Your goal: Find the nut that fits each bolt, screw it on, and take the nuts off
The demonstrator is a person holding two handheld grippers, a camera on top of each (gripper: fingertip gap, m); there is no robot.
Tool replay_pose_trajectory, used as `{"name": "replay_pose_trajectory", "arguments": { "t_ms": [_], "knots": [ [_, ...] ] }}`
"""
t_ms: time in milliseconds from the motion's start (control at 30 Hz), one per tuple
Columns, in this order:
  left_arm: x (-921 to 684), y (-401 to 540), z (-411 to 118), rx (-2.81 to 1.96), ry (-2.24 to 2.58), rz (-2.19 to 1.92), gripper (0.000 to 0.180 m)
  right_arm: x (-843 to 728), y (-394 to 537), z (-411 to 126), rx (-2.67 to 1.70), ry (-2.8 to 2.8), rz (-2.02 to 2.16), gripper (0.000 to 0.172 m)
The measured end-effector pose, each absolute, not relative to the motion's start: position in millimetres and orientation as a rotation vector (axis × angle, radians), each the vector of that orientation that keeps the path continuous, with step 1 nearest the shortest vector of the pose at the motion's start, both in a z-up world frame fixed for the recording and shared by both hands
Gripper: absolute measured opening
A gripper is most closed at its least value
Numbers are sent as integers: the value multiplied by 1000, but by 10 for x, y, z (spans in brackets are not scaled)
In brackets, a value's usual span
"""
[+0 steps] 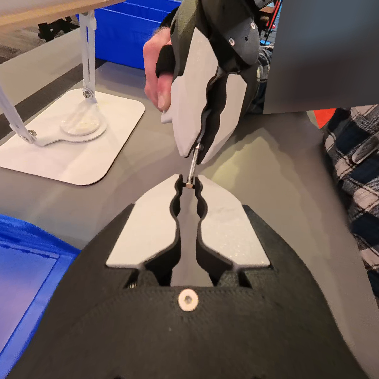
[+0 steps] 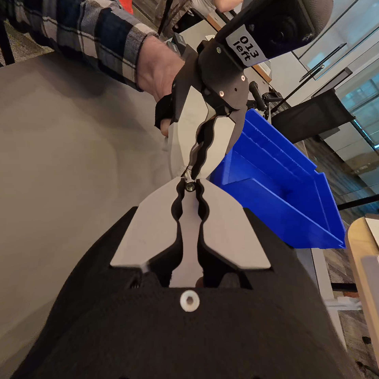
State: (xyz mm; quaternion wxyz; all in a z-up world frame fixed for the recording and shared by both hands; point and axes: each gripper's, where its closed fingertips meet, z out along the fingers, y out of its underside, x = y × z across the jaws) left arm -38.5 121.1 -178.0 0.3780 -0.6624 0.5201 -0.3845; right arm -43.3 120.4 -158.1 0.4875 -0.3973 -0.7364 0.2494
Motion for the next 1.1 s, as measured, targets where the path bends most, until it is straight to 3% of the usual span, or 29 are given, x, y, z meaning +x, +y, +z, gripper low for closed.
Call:
{"name": "replay_pose_trajectory", "arguments": {
  "t_ms": [100, 333, 600, 833, 1100],
  "knots": [
    [-379, 1222, -1796, -1697, 1333, -962, 12, -448, 1191, -1585, -976, -1784, 624, 12],
    [-367, 1273, -1792, -1682, 1311, -855, 35, -454, 1244, -1561, -1036, -1722, 696, 11],
    [-453, 1448, -1748, -1628, 1225, -493, 46, -444, 1365, -1470, -1199, -1537, 970, 11],
    [-573, 1635, -1687, -1484, 1187, 103, 40, -467, 1449, -1505, -1388, -1322, 1284, 11],
    [-625, 1687, -1694, -1442, 1178, 335, 27, -469, 1522, -1565, -1523, -1165, 1429, 11]
  ]
}}
